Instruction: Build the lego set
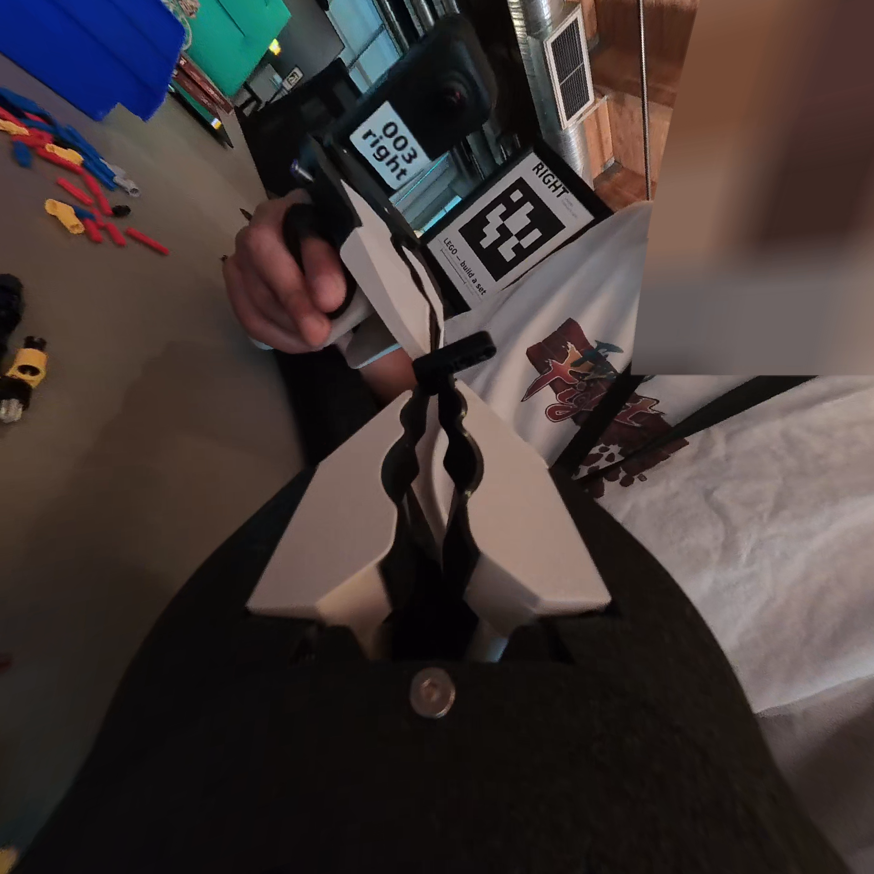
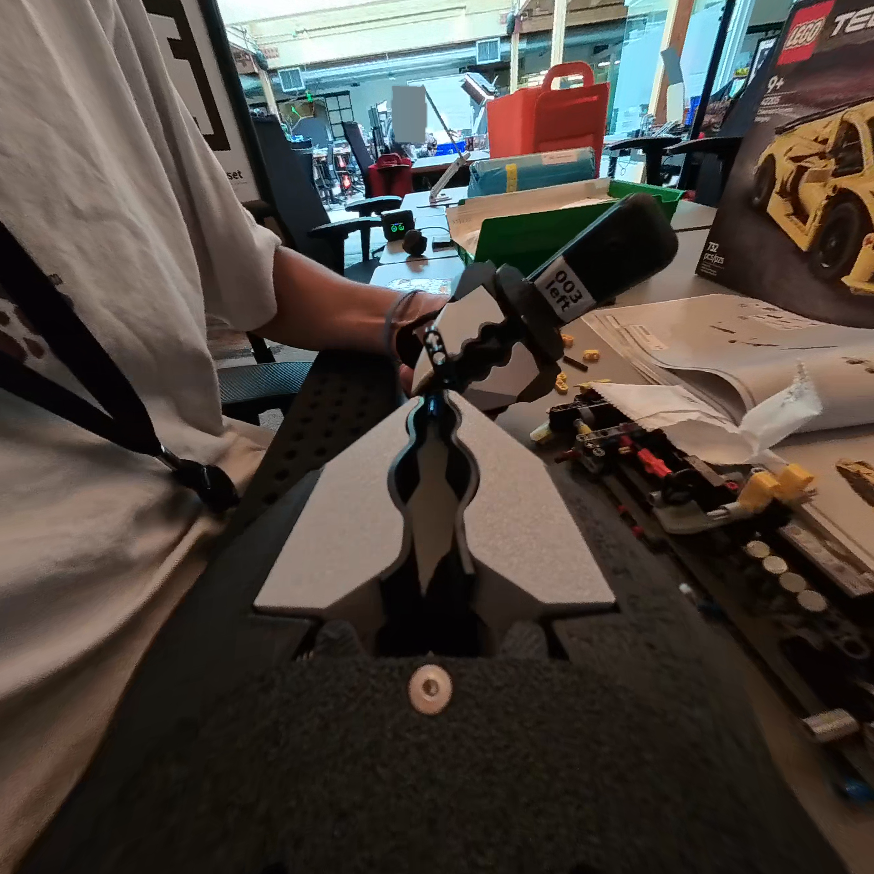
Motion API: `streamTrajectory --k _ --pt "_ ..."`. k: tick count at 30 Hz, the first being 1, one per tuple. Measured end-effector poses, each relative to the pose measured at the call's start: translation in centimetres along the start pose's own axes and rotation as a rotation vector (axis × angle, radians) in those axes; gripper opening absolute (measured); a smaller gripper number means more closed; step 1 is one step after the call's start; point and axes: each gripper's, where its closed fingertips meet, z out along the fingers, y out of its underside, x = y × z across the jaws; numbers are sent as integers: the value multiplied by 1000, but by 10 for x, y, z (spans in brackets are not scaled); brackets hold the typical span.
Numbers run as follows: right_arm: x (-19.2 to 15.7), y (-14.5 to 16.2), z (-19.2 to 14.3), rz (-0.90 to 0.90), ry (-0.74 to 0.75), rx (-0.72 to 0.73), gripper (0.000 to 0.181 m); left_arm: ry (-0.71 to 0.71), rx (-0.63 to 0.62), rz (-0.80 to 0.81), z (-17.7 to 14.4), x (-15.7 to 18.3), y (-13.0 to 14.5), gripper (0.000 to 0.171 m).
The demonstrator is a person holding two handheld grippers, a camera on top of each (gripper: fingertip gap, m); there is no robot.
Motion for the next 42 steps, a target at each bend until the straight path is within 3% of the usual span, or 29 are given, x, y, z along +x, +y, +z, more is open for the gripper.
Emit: streamTrajectory --k 7,10,13,15,17,23,29,31,35,39,42 --pt "5 -1 -1 23 32 18 4 -14 29 -8 -2 -3 -5 3" --pt "15 -6 -5 37 96 45 22 -32 91 -6 -8 -5 -15 2" --pt "34 -3 -7 -42 278 -6 38 -56 239 -55 -20 -12 -34 3" --pt "46 -2 -6 -127 456 -64 32 -40 337 -111 -29 -15 -45 3" --pt "53 -9 -5 -153 578 -49 29 -23 352 -140 -30 -14 -45 3" --pt "42 -17 -3 -113 466 16 6 -23 283 -134 -24 -10 -35 3" --pt "33 -15 -1 -40 324 33 12 -23 224 -121 -18 -6 -26 3" --pt "26 -14 2 -34 261 22 3 -19 202 -121 -17 -5 -23 3" --pt "25 -8 4 -2 216 -11 2 -51 182 -120 -18 -7 -20 3" --pt "25 -6 5 116 137 7 2 -148 139 -19 -20 -11 -19 4" --pt "21 -8 6 176 73 26 0 -286 102 85 -26 -19 -20 20"
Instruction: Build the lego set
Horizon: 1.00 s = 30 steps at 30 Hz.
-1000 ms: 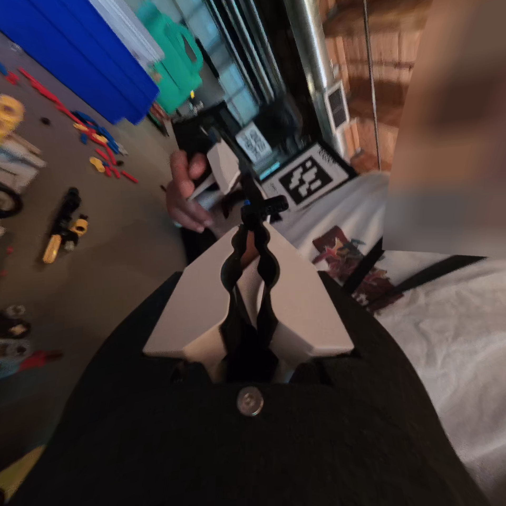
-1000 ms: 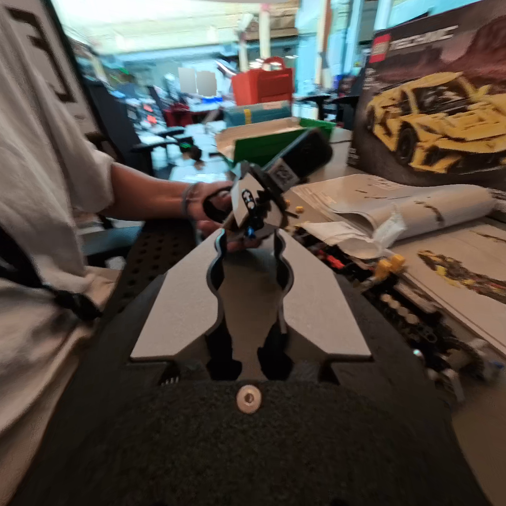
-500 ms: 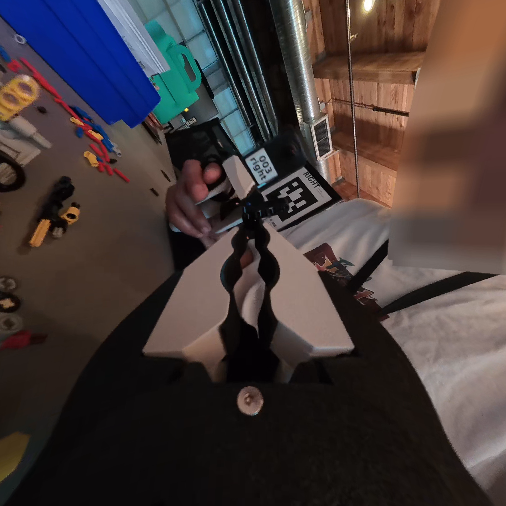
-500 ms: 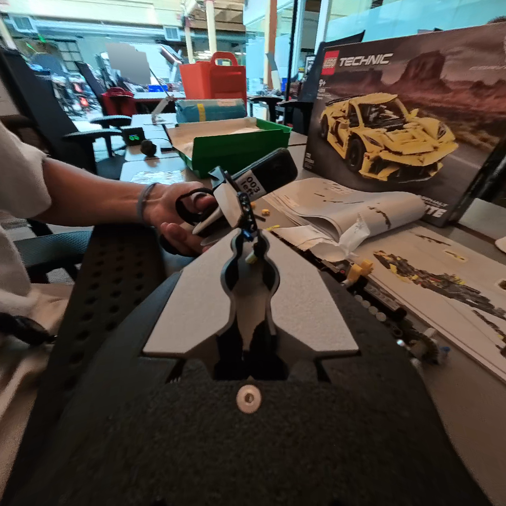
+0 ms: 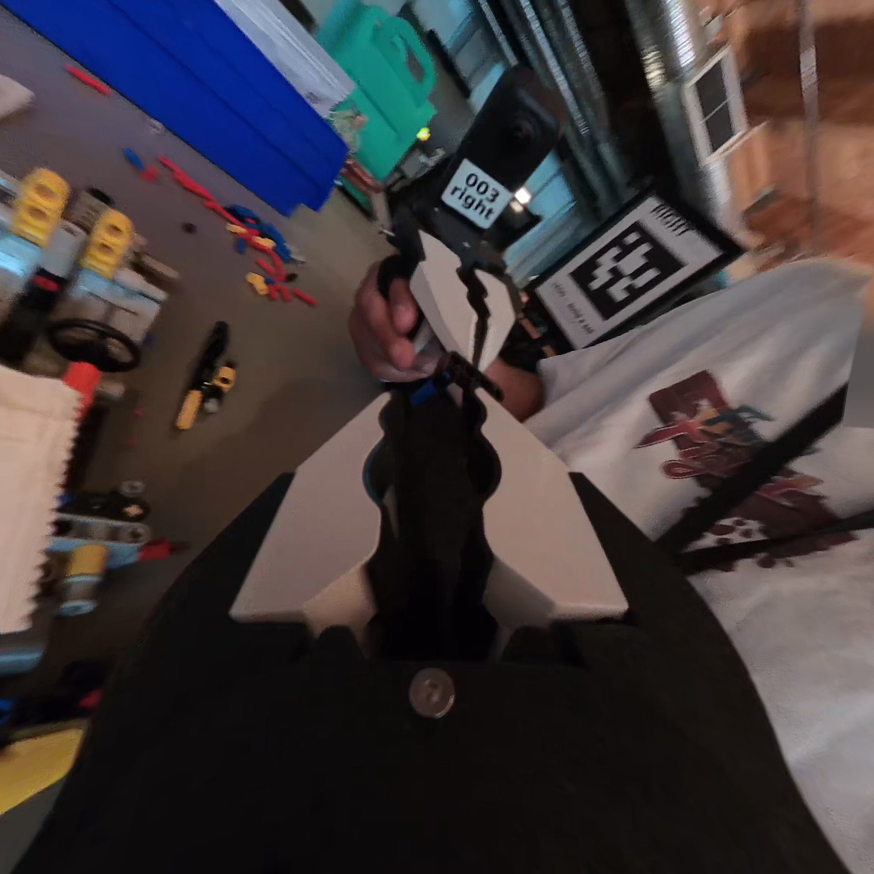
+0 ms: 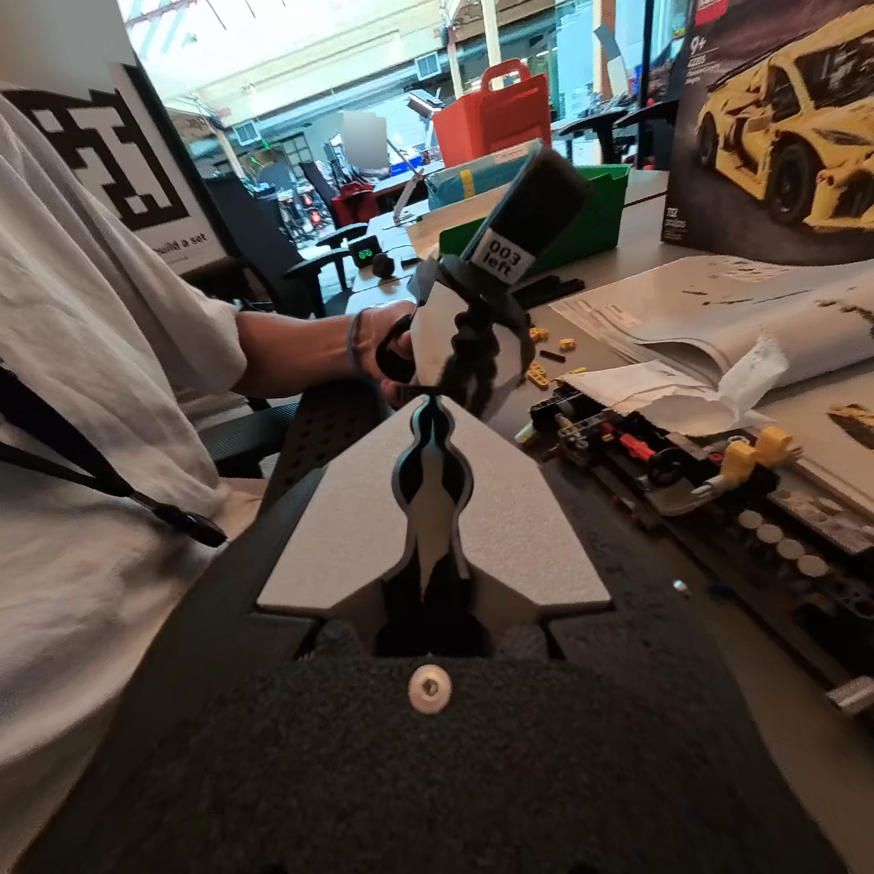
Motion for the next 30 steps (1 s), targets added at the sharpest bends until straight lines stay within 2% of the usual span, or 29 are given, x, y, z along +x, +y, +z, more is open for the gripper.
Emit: streamTrajectory --k 4,8,10,15,18,20,26,28,29,30 --pt "8 11 3 50 13 -43 0 -162 -72 209 -4 -11 4 23" --pt "42 26 -8 5 242 -139 0 -359 -215 367 -22 -35 21 23" --pt "43 30 -17 4 283 -186 0 -438 -276 435 -29 -43 31 23" --pt "59 69 -52 -52 470 -485 22 -481 -357 514 -19 -47 46 20" --pt "67 78 -81 -20 569 -540 26 -510 -361 564 -14 -48 46 16" --pt "68 82 -87 44 580 -532 27 -515 -359 555 -13 -49 46 15" --pt "70 103 -59 176 567 -565 30 -486 -315 500 -12 -46 44 15" --pt "76 102 -55 193 612 -555 22 -507 -287 500 -14 -47 40 14" --pt "78 102 -56 178 624 -564 11 -541 -279 527 -16 -50 36 15" --pt "77 100 -55 167 623 -564 8 -585 -276 573 -19 -53 32 16"
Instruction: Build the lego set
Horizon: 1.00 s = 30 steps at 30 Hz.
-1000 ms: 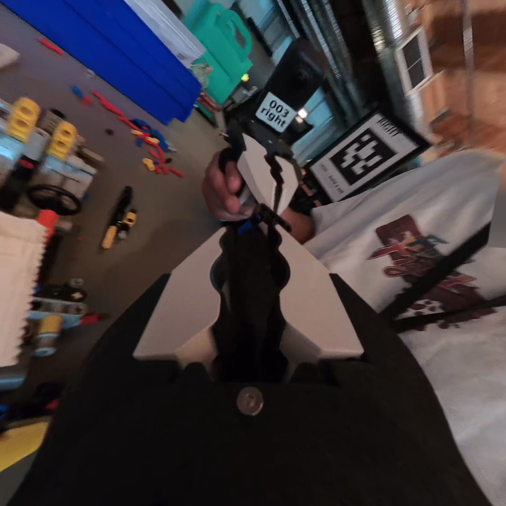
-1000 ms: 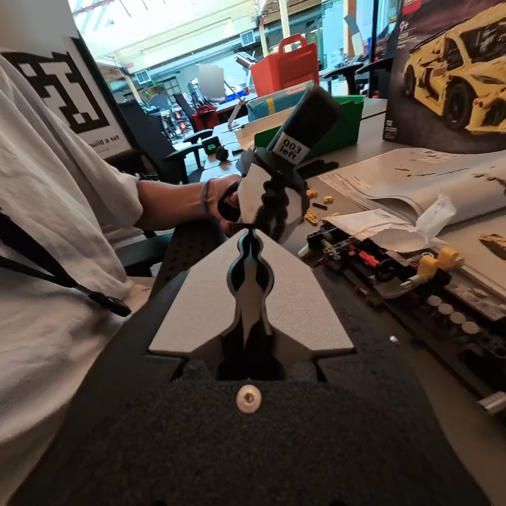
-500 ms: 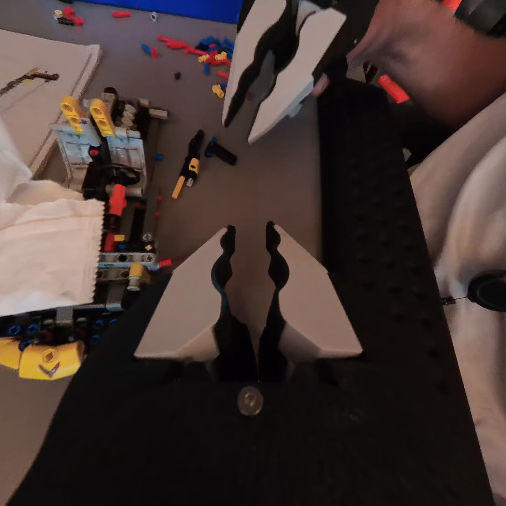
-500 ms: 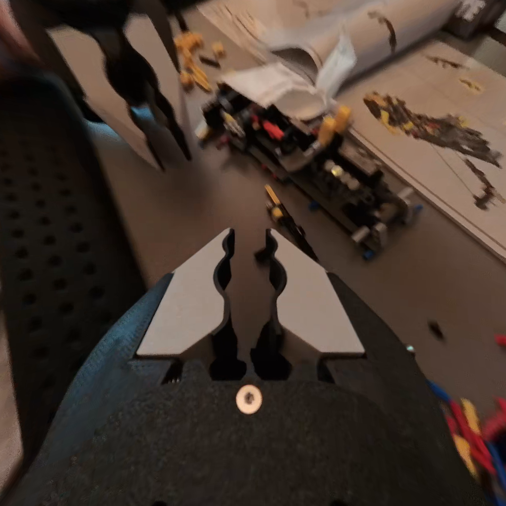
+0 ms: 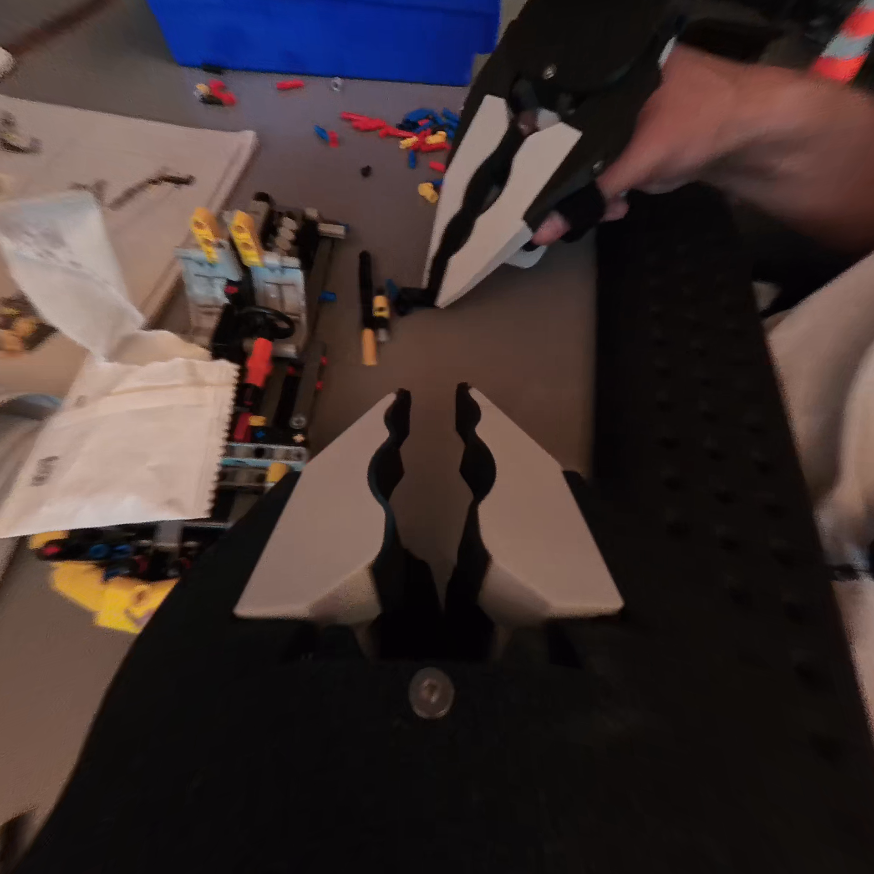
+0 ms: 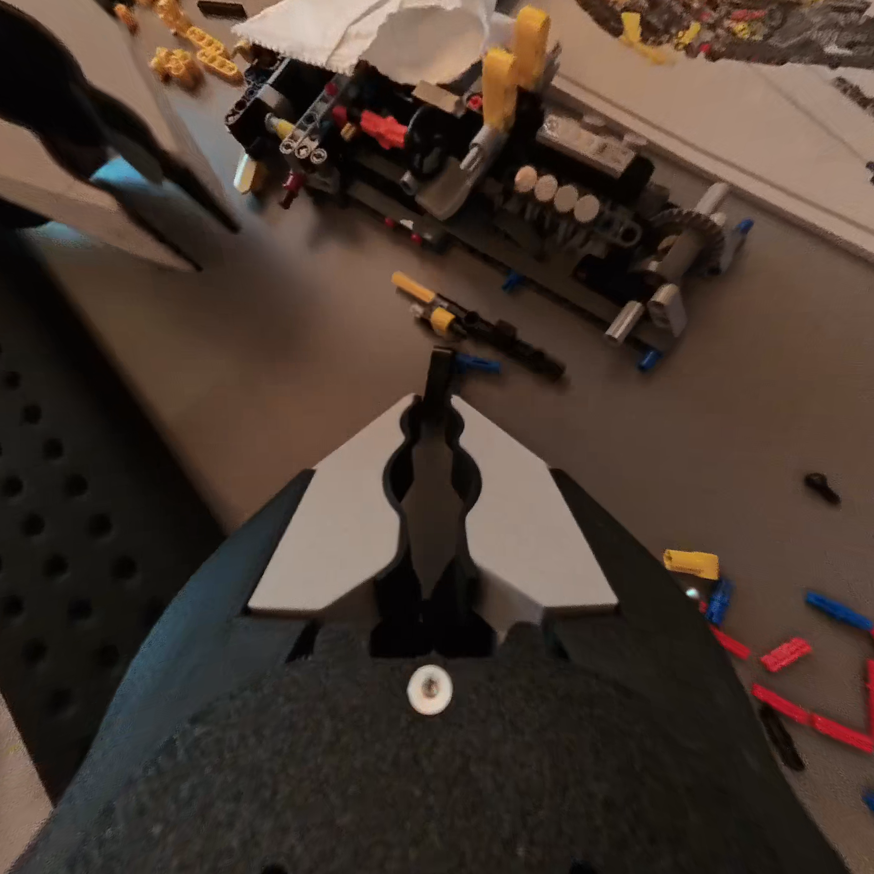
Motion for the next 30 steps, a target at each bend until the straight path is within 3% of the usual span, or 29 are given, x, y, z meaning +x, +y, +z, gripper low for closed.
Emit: streamTrajectory --k 2,6,10,14,16,19,22,24,26,30 --pt "-10 -1 -3 1 -82 -12 8 -118 -24 148 -1 -10 -2 24" --pt "-36 -25 -16 198 -437 37 6 -402 -85 664 -1 -14 -14 23" --pt "-57 -26 -23 204 -670 -126 7 -408 -95 812 5 8 -19 28" --pt "-76 -28 -20 23 -678 -312 7 -373 -99 777 9 14 -19 30" --pt "-86 -33 -20 -55 -679 -374 7 -358 -96 758 10 17 -20 23" --pt "-87 -39 -18 -120 -636 -414 7 -371 -124 752 10 14 -16 9" --pt "-83 -50 -18 -138 -600 -389 7 -428 -127 735 6 6 -19 5" --pt "-79 -63 -19 -137 -574 -310 7 -466 -101 681 0 -2 -25 6" --pt "-75 -85 -25 -135 -555 -150 20 -505 -50 569 -9 -15 -32 5" --pt "-55 -117 -32 -32 -377 256 43 -450 227 127 -37 -33 -60 6"
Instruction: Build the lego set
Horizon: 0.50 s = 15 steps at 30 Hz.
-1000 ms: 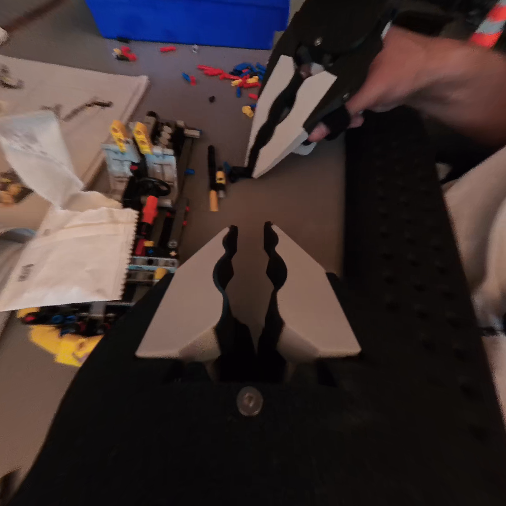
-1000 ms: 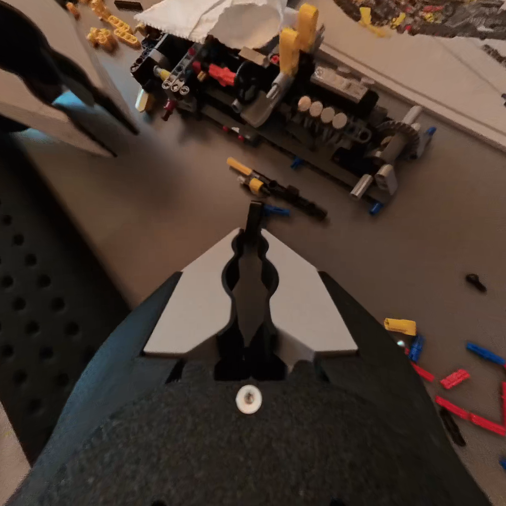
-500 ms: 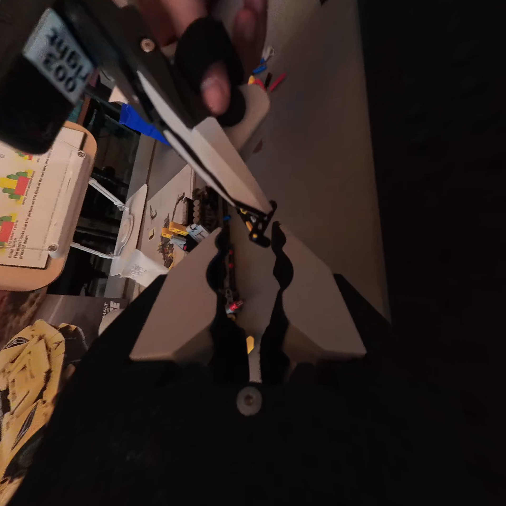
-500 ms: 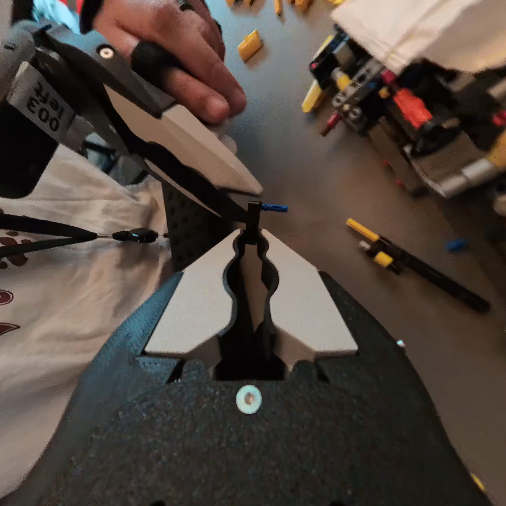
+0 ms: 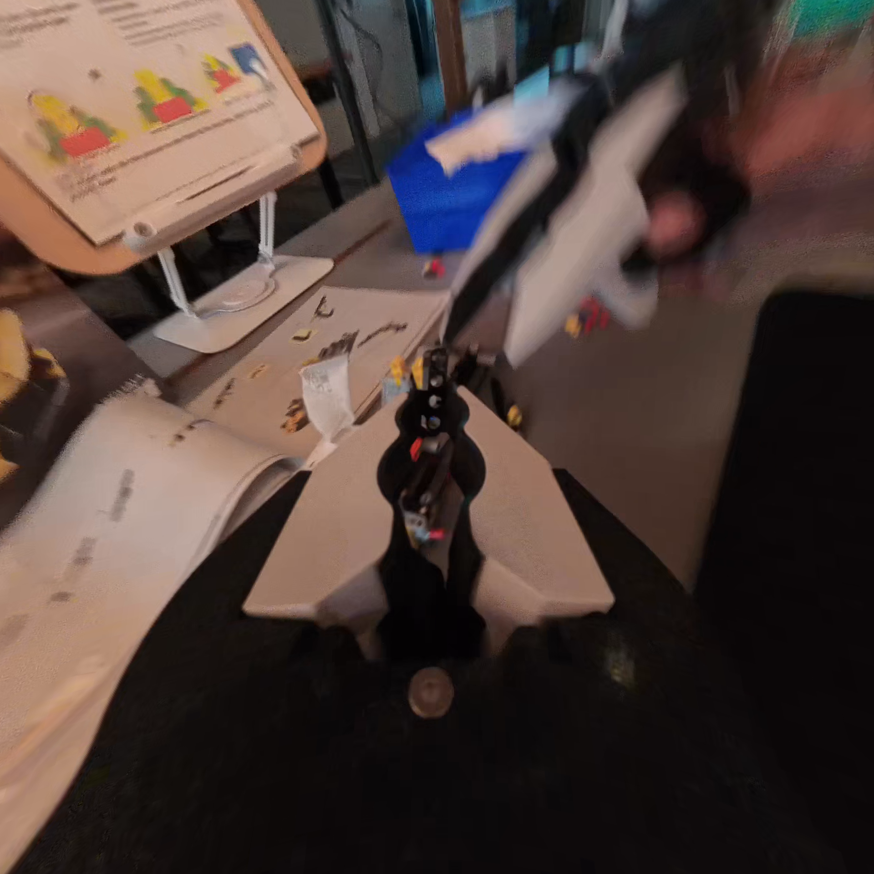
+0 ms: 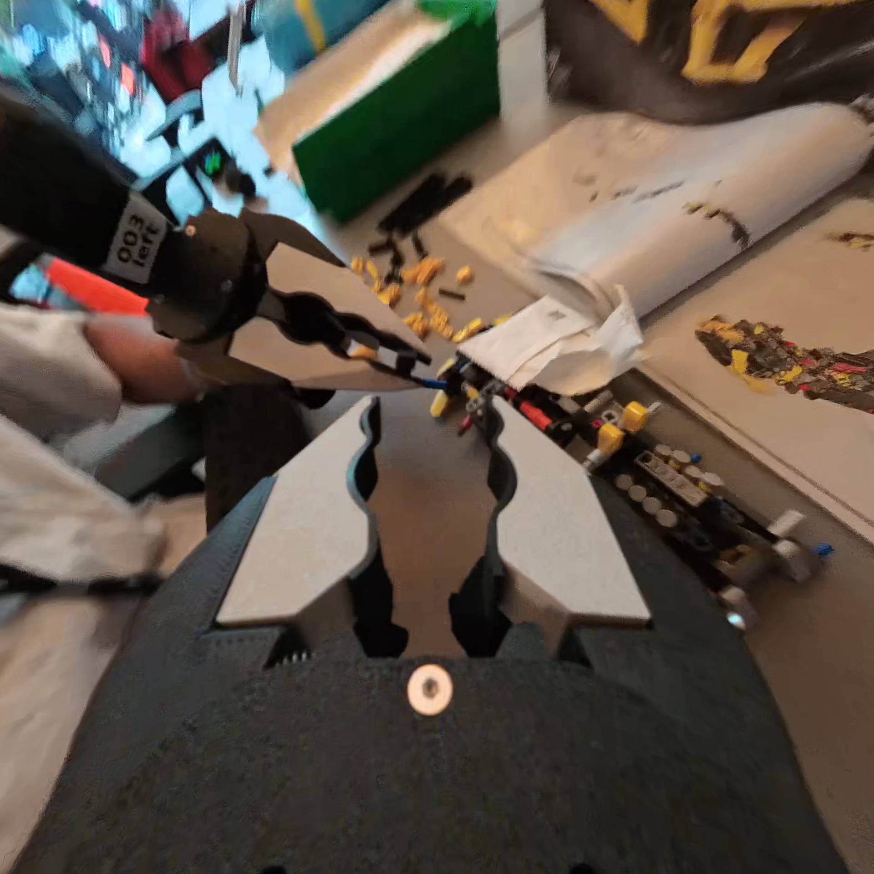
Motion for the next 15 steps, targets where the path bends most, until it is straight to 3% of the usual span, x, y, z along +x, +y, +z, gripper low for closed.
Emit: streamTrajectory --k 2,7,12,15 --pt "-9 1 18 33 66 148 55 81 157 -249 -7 -4 -23 6" --pt "-17 -6 37 -65 357 343 43 195 393 -626 -17 -15 -46 6" --pt "-13 -21 27 -139 508 387 43 217 470 -671 -20 -14 -48 6" --pt "-14 -26 23 -154 523 402 42 235 473 -676 -19 -12 -49 6"
